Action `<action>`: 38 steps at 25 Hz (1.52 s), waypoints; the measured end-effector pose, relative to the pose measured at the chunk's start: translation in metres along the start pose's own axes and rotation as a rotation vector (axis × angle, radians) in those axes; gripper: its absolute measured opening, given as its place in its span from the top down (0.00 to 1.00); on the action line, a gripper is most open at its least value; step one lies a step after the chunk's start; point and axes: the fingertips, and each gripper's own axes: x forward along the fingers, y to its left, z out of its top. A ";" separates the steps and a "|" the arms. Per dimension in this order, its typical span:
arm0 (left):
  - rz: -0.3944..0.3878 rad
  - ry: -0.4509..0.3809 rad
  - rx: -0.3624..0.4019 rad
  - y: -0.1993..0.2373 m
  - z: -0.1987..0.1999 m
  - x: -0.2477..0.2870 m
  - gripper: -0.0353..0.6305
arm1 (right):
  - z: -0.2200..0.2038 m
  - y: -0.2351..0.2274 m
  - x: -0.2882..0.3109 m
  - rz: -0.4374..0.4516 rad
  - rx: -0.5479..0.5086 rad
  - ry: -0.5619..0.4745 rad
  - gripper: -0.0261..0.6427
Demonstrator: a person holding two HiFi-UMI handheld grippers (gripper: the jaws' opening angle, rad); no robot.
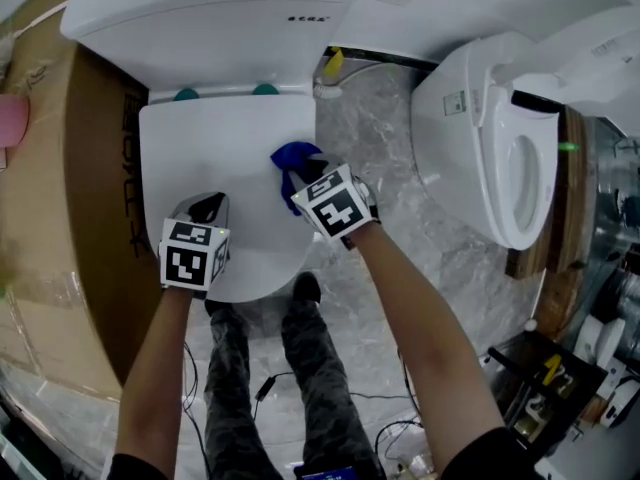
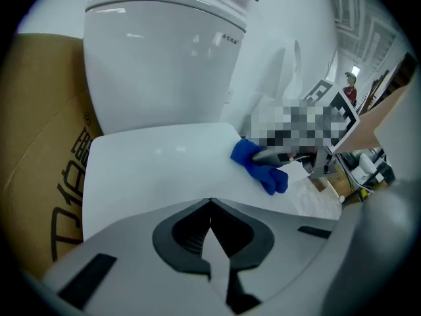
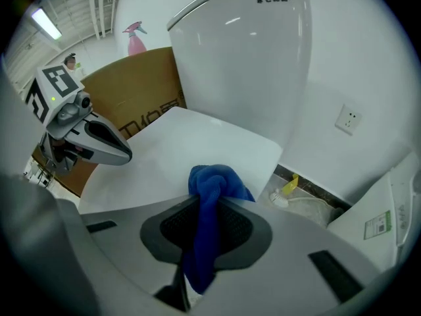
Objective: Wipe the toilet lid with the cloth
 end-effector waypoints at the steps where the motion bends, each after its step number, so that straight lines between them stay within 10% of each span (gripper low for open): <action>1: 0.000 -0.005 -0.009 0.005 0.005 0.000 0.93 | 0.006 -0.006 0.002 -0.007 -0.001 -0.002 0.87; 18: 0.056 -0.047 -0.129 0.074 0.031 -0.020 0.93 | 0.118 -0.016 0.047 -0.054 -0.087 -0.059 0.87; 38: 0.128 -0.083 -0.200 0.096 -0.016 -0.070 0.93 | 0.139 0.159 0.094 0.140 -0.337 -0.068 0.88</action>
